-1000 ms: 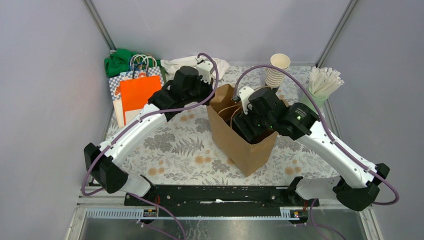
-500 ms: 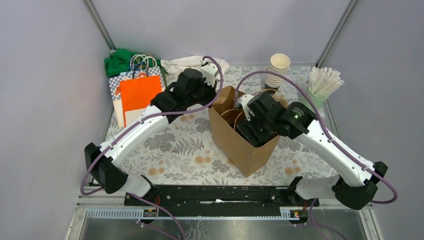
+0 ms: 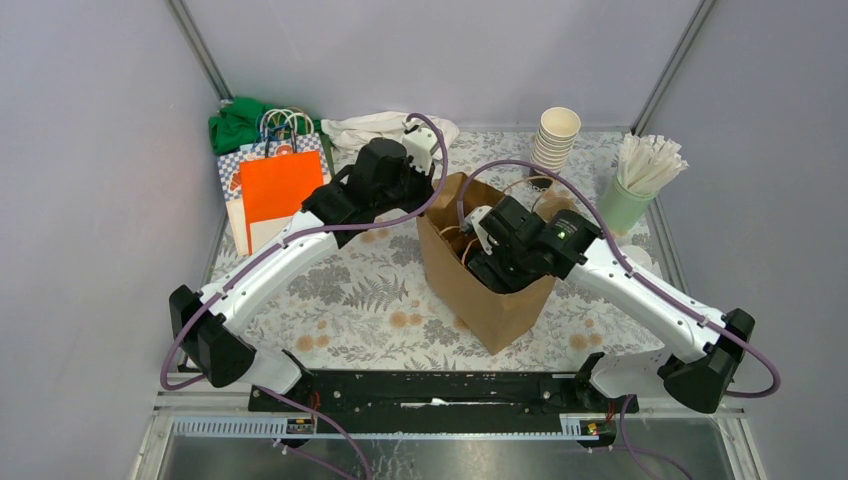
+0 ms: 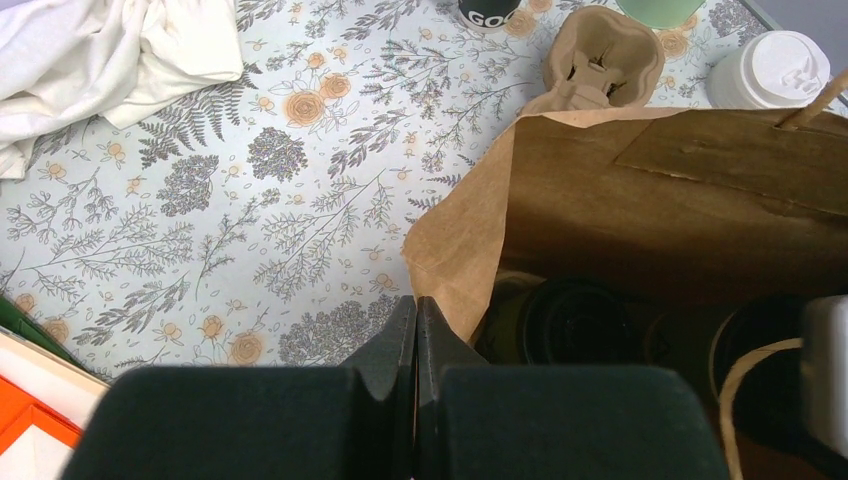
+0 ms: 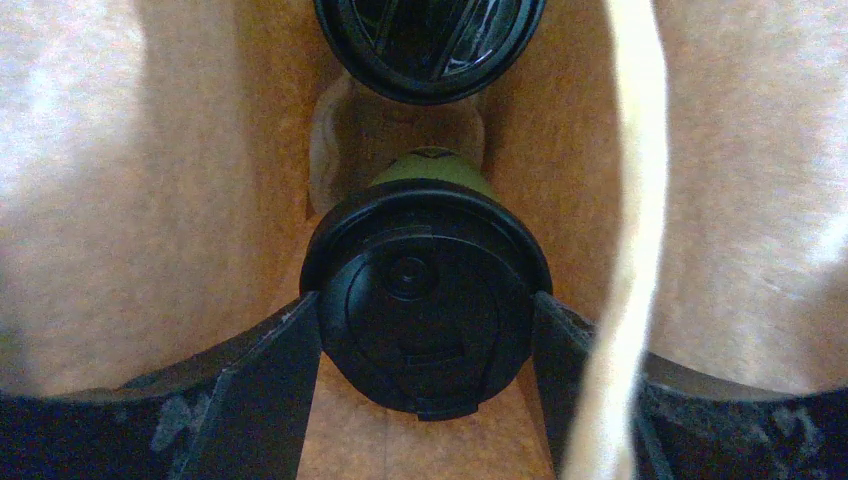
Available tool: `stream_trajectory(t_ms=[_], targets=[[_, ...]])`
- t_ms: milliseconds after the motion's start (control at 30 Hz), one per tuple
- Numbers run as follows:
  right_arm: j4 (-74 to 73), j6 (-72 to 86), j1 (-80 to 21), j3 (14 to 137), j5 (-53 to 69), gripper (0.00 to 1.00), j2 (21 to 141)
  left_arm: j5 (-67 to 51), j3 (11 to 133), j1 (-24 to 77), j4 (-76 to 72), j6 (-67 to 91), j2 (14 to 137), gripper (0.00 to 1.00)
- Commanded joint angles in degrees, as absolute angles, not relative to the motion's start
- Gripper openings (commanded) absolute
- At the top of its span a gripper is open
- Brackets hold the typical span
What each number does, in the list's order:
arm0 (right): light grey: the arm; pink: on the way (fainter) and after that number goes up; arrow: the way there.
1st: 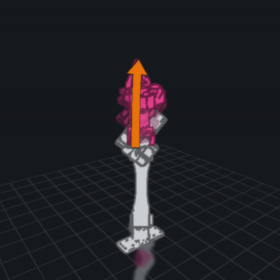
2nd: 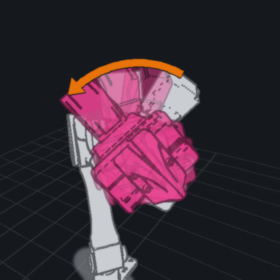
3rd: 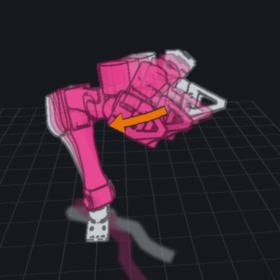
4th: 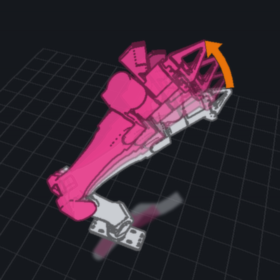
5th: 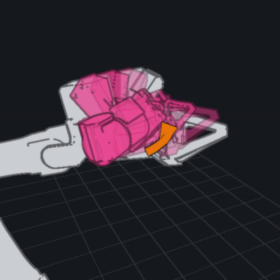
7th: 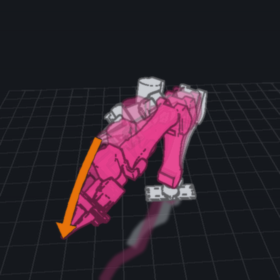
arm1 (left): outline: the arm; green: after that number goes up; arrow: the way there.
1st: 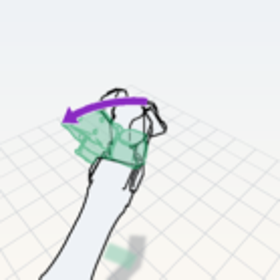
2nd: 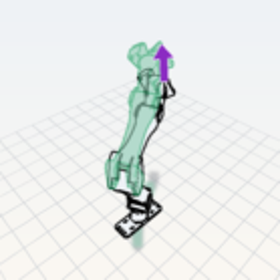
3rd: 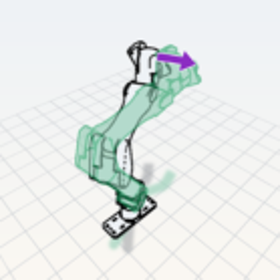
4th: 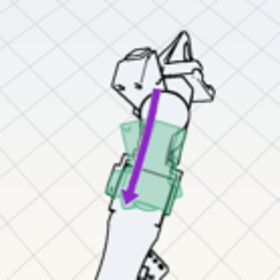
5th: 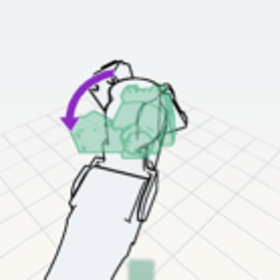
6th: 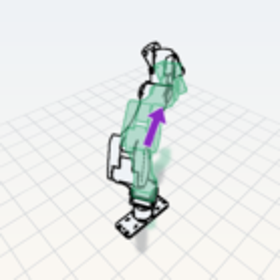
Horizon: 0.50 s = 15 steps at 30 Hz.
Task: Pack the takeout coffee
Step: Place the coffee cup on the cup tray.
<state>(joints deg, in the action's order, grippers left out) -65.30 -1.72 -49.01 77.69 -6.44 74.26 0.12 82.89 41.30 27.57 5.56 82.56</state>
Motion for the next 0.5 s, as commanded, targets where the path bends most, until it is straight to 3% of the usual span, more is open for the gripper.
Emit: stream_trajectory(t_ms=[0,467], targets=[[-61.66,-2.69,-48.69,74.42,-5.59,0.32,73.86,0.88,84.04,41.57,30.55,4.59,82.78,0.00],[-57.48,-2.15,-47.38,67.72,-1.19,0.33,74.07,0.35,84.61,41.64,31.00,4.55,83.50,0.00]])
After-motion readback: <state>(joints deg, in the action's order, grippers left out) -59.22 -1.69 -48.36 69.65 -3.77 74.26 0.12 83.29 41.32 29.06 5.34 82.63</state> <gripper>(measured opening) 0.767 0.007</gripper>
